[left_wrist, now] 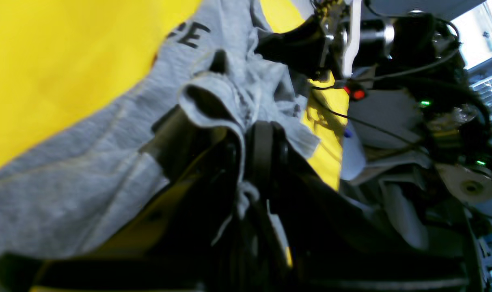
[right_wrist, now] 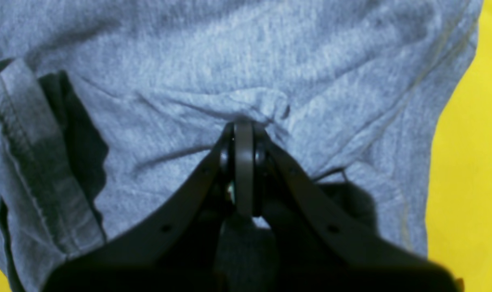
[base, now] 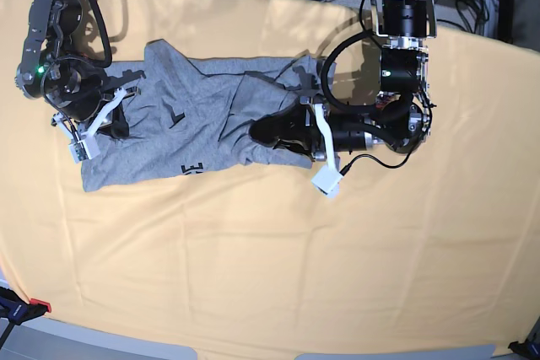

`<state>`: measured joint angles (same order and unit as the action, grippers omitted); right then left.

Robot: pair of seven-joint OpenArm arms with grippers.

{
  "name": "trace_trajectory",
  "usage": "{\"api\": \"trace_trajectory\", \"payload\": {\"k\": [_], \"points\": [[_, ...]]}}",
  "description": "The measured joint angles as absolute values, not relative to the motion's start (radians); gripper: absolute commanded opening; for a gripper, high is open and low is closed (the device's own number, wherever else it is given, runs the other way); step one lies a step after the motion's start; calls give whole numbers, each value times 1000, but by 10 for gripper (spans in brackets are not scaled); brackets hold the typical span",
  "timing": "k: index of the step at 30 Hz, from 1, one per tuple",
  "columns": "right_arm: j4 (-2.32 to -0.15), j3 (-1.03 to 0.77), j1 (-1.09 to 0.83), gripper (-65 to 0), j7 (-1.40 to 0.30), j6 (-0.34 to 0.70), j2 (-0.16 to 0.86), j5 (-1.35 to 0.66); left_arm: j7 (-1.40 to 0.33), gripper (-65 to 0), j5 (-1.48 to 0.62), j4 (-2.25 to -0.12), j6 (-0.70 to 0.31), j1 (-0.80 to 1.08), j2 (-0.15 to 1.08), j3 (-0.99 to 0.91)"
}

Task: Layout the t-shirt on the table in an organized manner, then fold the t-shirt properly
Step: 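Lift the hem end with the left gripper and fold it toward the right gripper, then release the folded hem and raise the left gripper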

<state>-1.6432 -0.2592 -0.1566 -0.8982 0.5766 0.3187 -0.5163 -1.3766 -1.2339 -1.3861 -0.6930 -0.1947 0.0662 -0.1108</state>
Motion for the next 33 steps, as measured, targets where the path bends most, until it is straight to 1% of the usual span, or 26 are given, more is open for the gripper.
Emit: {"api": "trace_trajectory", "payload": {"k": [3, 7, 8, 9, 12, 13, 14, 20, 33], "points": [[-1643, -259, -157, -650, -898, 577, 319, -516, -1411, -650, -1305, -1386, -693, -195, 67, -111], [-1643, -259, -157, -650, -898, 576, 319, -517, -1411, -650, -1338, -1386, -693, -195, 67, -111], [-1643, -259, -157, -650, -898, 576, 319, -517, -1411, -636, -1348, -1386, -693, -195, 67, -111], [-1643, -259, -157, -650, -898, 566, 318, -517, -1412, -562, -1360, -1386, -693, -195, 66, -111], [-1643, -259, -157, -650, -898, 564, 319, -517, -1411, -281, -1389, -1386, -693, -195, 66, -111], [-1643, -259, -157, -650, -898, 564, 318, -518, -1411, -204, -1396, -1386, -693, -195, 64, -111], [-1643, -259, -157, -650, -898, 564, 319, -521, -1411, -149, -1400, -1386, -693, -195, 57, -111], [-1643, -259, -157, -650, -898, 561, 318, -521, -1411, -156, -1449, -1386, -693, -195, 52, -19], [-1643, -259, -157, -650, -899, 561, 318, -523, -1411, -156, -1452, -1386, -693, -211, 53, 131]]}}
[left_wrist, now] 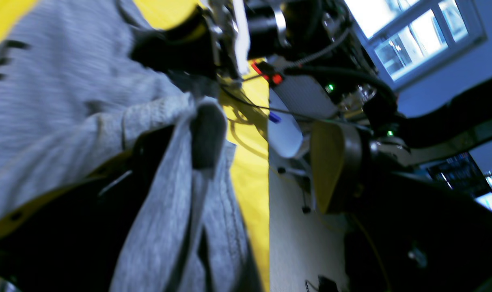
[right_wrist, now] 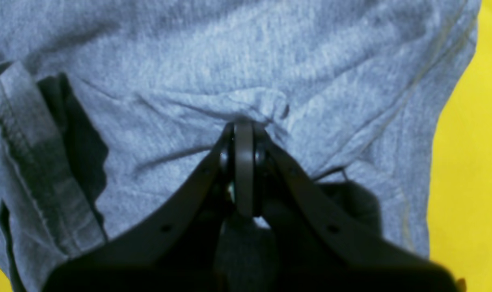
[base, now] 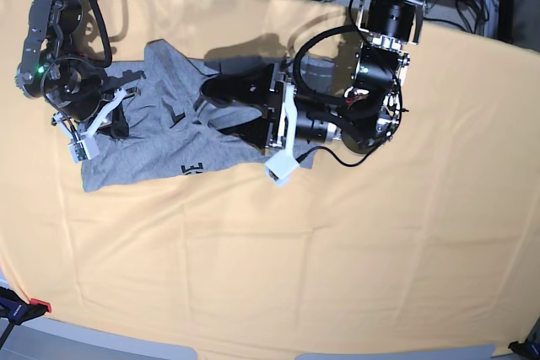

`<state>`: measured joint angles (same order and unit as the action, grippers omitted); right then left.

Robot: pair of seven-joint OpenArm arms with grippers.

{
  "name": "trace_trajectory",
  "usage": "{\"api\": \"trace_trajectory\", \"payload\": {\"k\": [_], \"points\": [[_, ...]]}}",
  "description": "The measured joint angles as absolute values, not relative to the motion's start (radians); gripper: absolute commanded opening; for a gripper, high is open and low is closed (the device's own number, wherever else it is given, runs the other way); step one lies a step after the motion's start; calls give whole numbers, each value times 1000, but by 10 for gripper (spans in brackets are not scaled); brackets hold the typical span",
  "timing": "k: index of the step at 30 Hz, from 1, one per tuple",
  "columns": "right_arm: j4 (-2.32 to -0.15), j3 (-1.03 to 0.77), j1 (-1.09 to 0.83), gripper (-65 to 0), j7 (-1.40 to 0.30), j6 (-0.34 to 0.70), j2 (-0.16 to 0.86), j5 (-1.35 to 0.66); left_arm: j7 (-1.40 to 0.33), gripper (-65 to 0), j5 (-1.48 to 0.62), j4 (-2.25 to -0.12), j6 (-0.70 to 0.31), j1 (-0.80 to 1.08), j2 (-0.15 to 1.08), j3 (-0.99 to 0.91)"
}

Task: Layout the t-shirt on the table in an organized manner, then fold the t-shirt properly
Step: 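Release the folded hem and raise the left gripper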

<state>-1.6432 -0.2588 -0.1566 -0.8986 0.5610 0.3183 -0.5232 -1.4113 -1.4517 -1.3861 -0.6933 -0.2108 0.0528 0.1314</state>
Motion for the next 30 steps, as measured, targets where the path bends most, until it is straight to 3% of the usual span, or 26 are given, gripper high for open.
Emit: {"api": "trace_trajectory", "payload": {"k": [5, 6, 9, 10, 20, 30], "points": [[-1643, -259, -157, -650, -899, 561, 319, -524, -1413, -182, -1452, -1386, -693, -218, 53, 159], [-1643, -259, -157, -650, -899, 561, 318, -523, -1413, -240, -1452, -1386, -693, -226, 52, 160], [-1643, -259, -157, -650, -900, 561, 318, -523, -1414, -582, -1452, -1386, -694, -270, 53, 154], [-1643, -259, -157, -650, -902, 561, 319, -524, -1414, -650, -1454, -1386, -694, -287, 52, 141], [-1643, -259, -157, -650, -902, 561, 318, -524, -1412, -650, -1453, -1386, -693, -363, 70, -100], [-1643, -259, -154, -650, -901, 561, 318, -521, -1416, -650, -1407, -1414, -689, -317, 247, -155]]}}
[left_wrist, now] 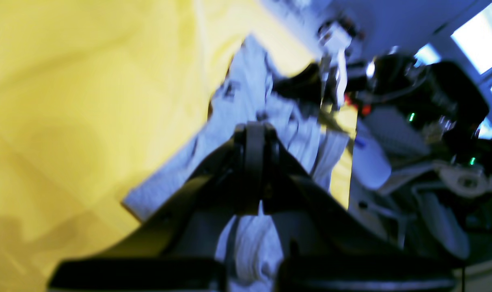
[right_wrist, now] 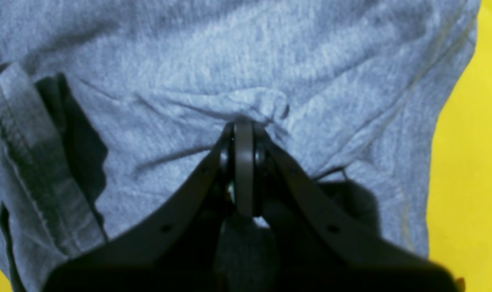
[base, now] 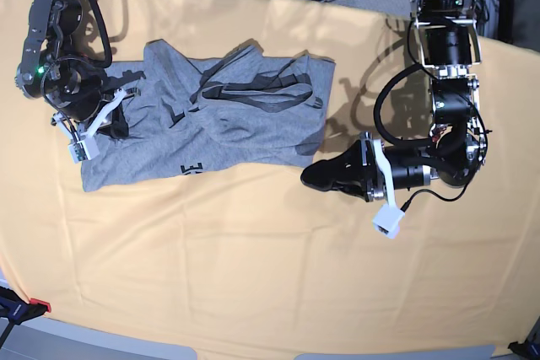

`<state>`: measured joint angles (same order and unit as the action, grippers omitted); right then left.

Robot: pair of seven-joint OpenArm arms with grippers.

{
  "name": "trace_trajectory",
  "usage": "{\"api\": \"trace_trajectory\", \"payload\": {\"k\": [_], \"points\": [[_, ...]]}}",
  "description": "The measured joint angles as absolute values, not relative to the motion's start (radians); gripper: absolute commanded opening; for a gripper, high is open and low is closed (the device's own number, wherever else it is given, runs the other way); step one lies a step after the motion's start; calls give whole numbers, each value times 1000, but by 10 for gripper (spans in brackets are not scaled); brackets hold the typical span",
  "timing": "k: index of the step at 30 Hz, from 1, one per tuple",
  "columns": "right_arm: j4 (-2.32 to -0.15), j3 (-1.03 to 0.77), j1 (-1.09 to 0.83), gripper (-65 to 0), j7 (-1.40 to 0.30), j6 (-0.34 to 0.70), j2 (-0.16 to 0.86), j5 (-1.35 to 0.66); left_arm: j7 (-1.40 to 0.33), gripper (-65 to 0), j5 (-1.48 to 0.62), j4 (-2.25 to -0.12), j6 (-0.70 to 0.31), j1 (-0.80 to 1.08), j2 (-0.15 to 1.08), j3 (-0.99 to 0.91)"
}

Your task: Layout the t-shirt on the table in an organized manner, then fold the t-shirt properly

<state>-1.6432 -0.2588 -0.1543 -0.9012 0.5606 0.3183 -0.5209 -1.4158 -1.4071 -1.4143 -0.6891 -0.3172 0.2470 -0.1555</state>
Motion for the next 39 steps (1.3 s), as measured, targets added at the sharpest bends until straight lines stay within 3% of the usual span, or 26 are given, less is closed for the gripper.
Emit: {"api": "trace_trajectory", "payload": {"k": [15, 16, 19, 21, 33, 39], "points": [[-1643, -259, -152, -650, -902, 561, 318, -521, -1411, -646, -1461, -1676, -693, -189, 485, -152], [-1643, -259, -152, -650, -902, 561, 318, -521, -1408, -576, -1461, -1678, -693, -180, 495, -153], [-1643, -259, -152, -650, -903, 561, 318, -525, -1413, -283, -1458, -1673, -693, -118, 492, -153], [-1643, -259, -152, -650, -905, 561, 319, -535, -1421, -155, -1456, -1670, -693, -80, 481, -150], [-1642, -259, -152, -650, -905, 565, 319, -551, -1414, -156, -1459, -1671, -693, -59, 422, -102], [-1642, -259, -152, -650, -905, 565, 319, -558, -1408, -156, -1235, -1671, -693, -84, 421, 36]]}}
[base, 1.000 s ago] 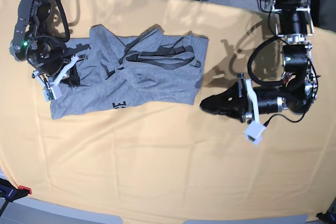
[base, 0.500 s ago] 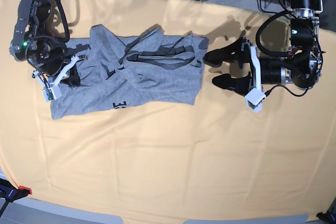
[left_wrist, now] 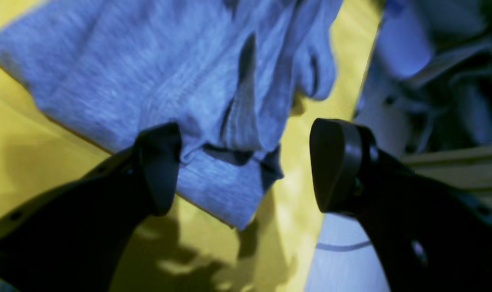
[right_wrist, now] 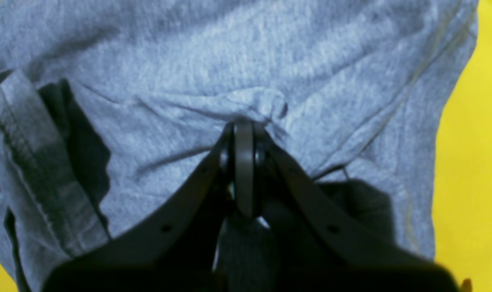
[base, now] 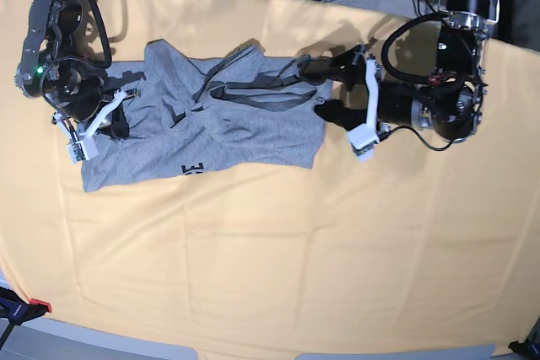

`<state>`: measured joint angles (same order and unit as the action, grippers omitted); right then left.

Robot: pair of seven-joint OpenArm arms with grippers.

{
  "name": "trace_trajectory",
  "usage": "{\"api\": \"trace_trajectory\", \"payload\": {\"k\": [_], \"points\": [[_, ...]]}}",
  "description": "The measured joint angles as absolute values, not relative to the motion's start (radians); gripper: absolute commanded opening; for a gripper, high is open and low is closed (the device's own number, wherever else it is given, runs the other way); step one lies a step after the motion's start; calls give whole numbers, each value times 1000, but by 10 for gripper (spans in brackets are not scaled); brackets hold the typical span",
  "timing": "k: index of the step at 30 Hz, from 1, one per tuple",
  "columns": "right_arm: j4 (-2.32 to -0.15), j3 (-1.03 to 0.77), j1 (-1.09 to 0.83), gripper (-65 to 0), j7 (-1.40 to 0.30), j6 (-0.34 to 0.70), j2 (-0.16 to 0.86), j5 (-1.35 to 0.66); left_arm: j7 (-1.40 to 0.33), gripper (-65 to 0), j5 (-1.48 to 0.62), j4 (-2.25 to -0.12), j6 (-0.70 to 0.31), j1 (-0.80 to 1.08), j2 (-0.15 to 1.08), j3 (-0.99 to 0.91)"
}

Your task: Layout the t-shirt on the table in an organized manner, then fold the t-shirt properly

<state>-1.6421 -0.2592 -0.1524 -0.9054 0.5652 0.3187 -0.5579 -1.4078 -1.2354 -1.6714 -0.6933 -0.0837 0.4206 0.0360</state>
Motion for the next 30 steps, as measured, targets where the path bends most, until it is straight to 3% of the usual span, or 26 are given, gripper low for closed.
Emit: {"api": "trace_trajectory", "payload": {"k": [3, 10, 12, 15, 19, 26, 30], "points": [[-1642, -259, -152, -650, -905, 565, 319, -558, -1394, -156, -1137, -1672, -694, -81, 422, 68], [-1642, -259, -152, -650, -907, 565, 319, -558, -1271, -182, -1144, -1672, -693, -81, 423, 78], [-1642, -259, -152, -650, -907, 565, 318, -558, -1272, -320, -1145, -1671, -693, -81, 424, 78], [-1642, -259, -152, -650, -909, 565, 319, -558, -1282, -650, -1159, -1671, -694, -81, 423, 78], [-1642, -259, -152, -650, -908, 565, 318, -558, -1283, -650, -1178, -1671, -693, -81, 424, 78], [-1642, -259, -152, -650, -908, 565, 318, -558, -1401, -650, -1444, -1691, -693, -81, 424, 78], [-1642, -259, -152, -650, -909, 565, 319, -558, -1412, -650, -1459, -1700, -693, -81, 424, 78]]}}
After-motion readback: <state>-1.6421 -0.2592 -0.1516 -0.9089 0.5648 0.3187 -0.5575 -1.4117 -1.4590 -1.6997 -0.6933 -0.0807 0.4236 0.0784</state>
